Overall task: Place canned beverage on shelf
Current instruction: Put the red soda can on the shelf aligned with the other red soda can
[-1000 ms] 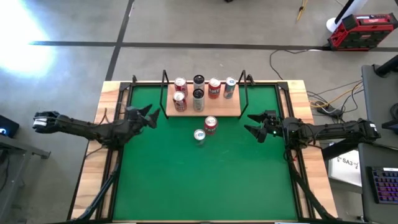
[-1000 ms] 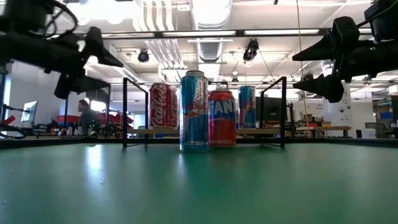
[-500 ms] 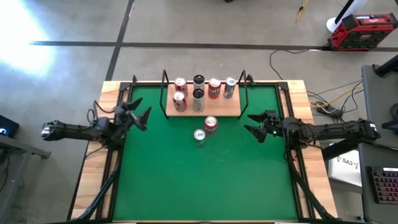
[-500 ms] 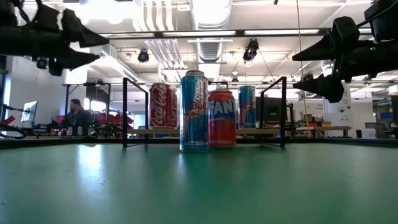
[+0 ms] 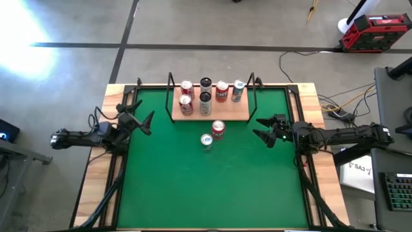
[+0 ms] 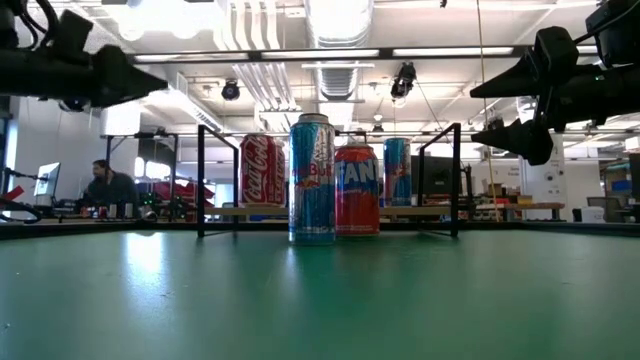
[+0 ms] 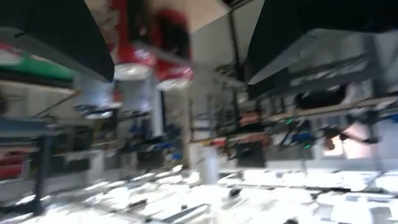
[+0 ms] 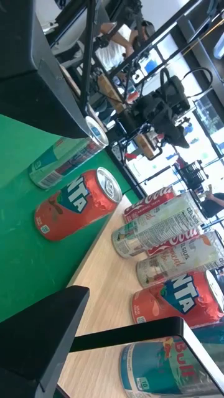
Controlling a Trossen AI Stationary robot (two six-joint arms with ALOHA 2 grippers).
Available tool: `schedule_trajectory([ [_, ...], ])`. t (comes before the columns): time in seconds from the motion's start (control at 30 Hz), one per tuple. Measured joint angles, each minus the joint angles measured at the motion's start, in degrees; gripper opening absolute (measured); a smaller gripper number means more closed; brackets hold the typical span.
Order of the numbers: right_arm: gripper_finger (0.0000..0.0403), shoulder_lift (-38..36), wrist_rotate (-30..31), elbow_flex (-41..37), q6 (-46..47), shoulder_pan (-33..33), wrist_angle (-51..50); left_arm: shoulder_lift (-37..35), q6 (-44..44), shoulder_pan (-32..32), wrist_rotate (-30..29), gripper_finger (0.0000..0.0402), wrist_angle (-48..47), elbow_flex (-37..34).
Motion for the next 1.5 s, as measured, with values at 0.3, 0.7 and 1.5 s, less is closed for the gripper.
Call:
schedule_trajectory([
  [0.3,0.04,0.0,0.0,0.0,0.0,0.0,0.0,0.0,-0.5,0.0,-2.8,0.0346,-4.1,0.0],
  [0.7,0.04,0.0,0.0,0.0,0.0,0.0,0.0,0.5,-0.5,0.0,-2.8,0.0346,-4.4,0.5],
  [1.5,0.04,-0.7,-0.1,0.0,-1.5,0.0,0.0,0.5,-0.5,0.0,-2.8,0.0346,-4.4,0.6],
])
